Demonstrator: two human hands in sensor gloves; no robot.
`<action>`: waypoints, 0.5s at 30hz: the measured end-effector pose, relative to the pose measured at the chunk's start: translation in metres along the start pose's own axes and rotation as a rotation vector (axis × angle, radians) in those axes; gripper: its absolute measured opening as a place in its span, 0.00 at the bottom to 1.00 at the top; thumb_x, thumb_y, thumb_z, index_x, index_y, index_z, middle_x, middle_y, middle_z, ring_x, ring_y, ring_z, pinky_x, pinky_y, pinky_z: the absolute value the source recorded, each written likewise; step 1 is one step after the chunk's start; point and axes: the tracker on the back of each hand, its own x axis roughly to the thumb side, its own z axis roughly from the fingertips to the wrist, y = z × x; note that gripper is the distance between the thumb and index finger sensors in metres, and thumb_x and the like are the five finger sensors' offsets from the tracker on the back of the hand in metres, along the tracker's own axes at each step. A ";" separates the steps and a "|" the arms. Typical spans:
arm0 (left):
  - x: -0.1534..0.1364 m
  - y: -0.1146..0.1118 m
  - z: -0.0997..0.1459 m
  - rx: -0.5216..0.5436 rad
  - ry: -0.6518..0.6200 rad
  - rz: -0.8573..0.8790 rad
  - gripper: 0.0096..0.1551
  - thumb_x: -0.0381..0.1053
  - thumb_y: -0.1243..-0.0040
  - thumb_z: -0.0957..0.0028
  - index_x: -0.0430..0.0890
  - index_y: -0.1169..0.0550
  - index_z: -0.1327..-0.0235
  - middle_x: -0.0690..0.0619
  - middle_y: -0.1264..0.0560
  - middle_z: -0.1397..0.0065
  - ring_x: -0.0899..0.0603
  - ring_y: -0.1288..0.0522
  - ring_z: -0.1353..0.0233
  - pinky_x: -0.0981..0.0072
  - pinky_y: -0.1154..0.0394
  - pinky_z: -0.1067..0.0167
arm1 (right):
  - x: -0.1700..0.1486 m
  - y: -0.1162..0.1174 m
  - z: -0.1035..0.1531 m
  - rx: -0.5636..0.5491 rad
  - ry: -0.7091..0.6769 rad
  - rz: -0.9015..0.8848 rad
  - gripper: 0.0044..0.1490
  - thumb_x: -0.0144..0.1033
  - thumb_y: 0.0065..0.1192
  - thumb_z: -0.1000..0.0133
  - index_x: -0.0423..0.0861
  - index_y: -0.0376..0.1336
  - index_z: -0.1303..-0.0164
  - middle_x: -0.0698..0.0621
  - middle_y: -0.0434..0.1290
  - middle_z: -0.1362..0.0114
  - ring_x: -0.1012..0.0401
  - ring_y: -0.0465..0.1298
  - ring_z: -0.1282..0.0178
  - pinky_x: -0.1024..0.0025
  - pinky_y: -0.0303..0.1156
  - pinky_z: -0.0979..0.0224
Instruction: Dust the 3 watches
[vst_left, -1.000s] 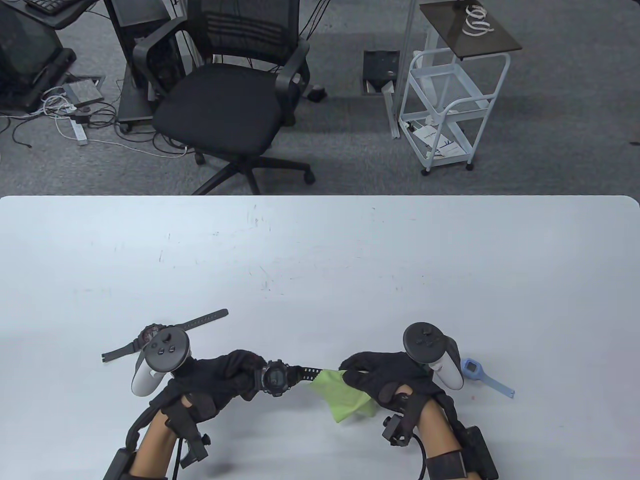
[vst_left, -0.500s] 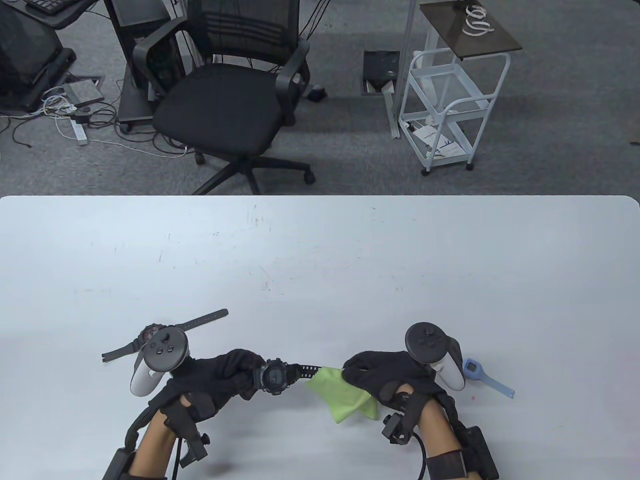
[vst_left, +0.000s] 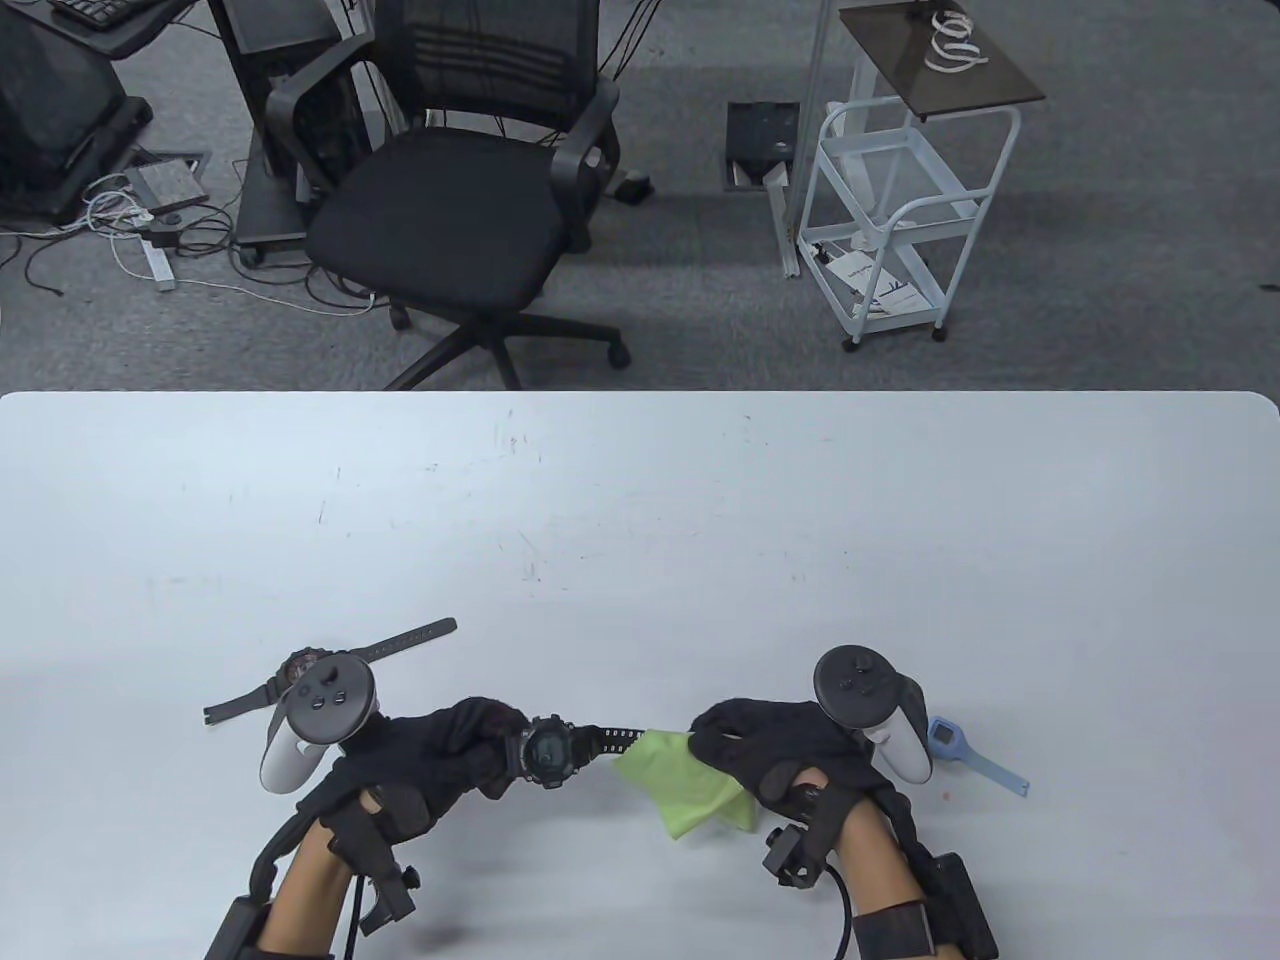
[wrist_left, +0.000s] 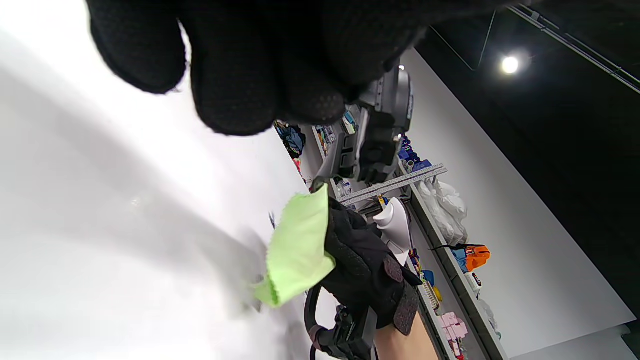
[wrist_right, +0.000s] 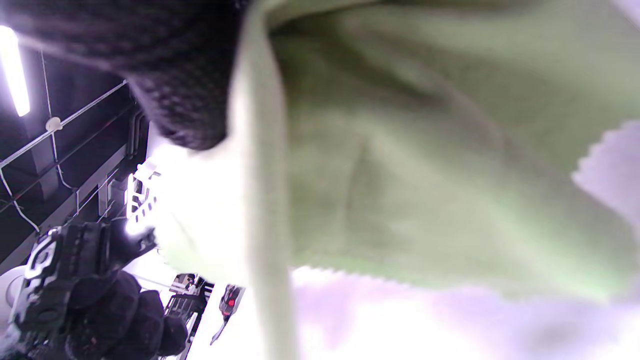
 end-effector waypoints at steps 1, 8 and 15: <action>0.000 0.000 0.000 0.002 0.000 0.000 0.30 0.44 0.39 0.46 0.42 0.25 0.29 0.44 0.17 0.42 0.37 0.17 0.45 0.32 0.27 0.37 | 0.000 0.000 -0.001 0.004 0.001 0.003 0.28 0.46 0.72 0.51 0.45 0.79 0.45 0.51 0.85 0.49 0.55 0.85 0.49 0.40 0.73 0.37; 0.000 0.001 0.001 0.009 0.002 0.001 0.30 0.44 0.39 0.46 0.41 0.25 0.29 0.44 0.17 0.42 0.37 0.17 0.45 0.32 0.27 0.37 | -0.002 -0.003 0.000 -0.019 0.015 0.002 0.29 0.53 0.72 0.50 0.45 0.81 0.50 0.52 0.87 0.55 0.57 0.86 0.55 0.43 0.75 0.40; 0.000 0.000 0.000 0.003 0.005 -0.002 0.30 0.44 0.39 0.46 0.41 0.25 0.29 0.44 0.17 0.42 0.37 0.17 0.45 0.32 0.27 0.37 | -0.002 -0.001 0.000 -0.019 0.011 0.008 0.28 0.47 0.72 0.49 0.45 0.78 0.44 0.50 0.85 0.48 0.55 0.84 0.49 0.40 0.73 0.37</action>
